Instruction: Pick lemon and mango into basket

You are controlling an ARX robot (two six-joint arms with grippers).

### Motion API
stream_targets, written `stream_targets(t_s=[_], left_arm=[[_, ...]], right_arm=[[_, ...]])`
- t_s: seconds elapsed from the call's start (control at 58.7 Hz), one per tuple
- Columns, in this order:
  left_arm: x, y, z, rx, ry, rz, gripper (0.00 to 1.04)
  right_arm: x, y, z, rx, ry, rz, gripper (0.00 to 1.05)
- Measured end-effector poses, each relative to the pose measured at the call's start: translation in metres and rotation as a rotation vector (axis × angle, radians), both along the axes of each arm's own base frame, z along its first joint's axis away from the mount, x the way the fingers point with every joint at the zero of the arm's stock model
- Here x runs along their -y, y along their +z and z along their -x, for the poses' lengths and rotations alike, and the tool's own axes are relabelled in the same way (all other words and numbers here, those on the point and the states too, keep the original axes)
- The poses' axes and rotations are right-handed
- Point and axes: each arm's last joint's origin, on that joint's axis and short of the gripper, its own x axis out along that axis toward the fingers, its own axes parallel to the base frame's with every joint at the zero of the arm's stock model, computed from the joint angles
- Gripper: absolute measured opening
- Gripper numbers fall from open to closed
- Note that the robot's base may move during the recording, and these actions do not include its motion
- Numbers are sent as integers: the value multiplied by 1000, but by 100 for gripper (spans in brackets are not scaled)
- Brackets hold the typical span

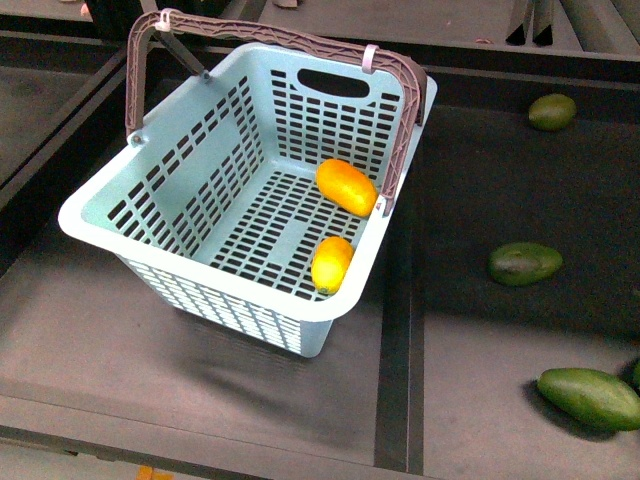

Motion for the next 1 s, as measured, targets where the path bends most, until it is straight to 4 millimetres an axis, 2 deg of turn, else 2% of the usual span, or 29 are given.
stream_targets(t_s=[0.511,0.613,1.004], left_arm=[[0,0,12,1,0,0,4],[0,-4,22,-10,0,0,4],[0,-3,22,-3,0,0,4]], right_arm=[[0,0,0,0,0,0,96],[0,0,0,0,0,0,96],[0,0,0,0,0,0,96]])
